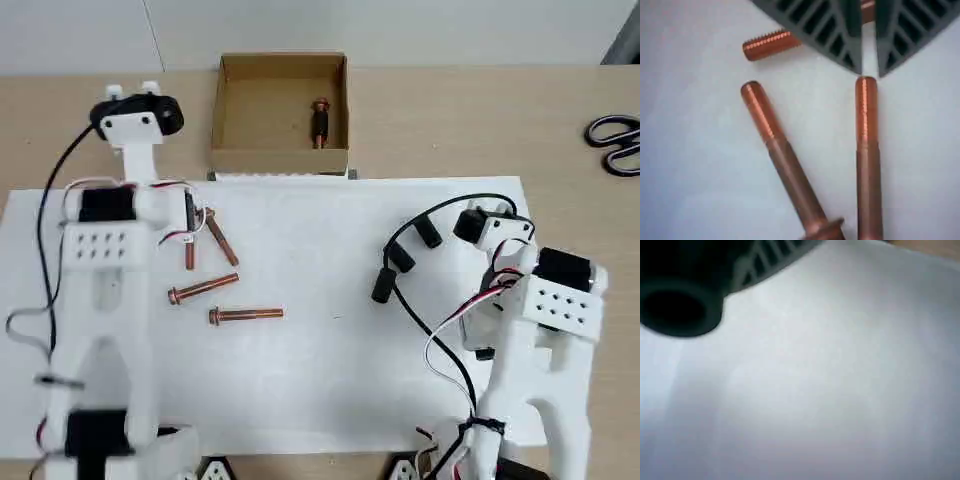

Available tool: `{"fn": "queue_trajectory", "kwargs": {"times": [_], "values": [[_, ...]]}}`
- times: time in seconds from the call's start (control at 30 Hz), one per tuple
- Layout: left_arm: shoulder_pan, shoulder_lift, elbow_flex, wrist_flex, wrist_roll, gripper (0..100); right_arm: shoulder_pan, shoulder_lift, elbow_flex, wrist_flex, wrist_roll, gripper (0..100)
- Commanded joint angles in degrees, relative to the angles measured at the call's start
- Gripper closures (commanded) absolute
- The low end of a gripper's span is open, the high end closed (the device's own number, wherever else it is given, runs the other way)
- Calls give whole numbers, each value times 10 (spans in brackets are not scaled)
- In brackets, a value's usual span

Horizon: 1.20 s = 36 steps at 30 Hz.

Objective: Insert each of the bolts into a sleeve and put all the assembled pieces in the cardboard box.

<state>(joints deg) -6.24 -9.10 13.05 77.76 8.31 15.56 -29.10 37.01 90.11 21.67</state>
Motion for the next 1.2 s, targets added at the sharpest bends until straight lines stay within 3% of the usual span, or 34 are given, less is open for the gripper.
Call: {"fn": "queue_trajectory", "kwargs": {"times": [0.0,0.37,0.67,1.17], "values": [[0,64,-52,7,1,994,6,-16,-2,-9,7,994],[-2,230,-145,6,-4,993,5,-16,-1,-11,6,994],[-3,273,-215,3,-16,923,5,-16,-1,-11,6,994],[-16,370,-300,3,-22,924,5,-13,-1,-12,6,994]]}}
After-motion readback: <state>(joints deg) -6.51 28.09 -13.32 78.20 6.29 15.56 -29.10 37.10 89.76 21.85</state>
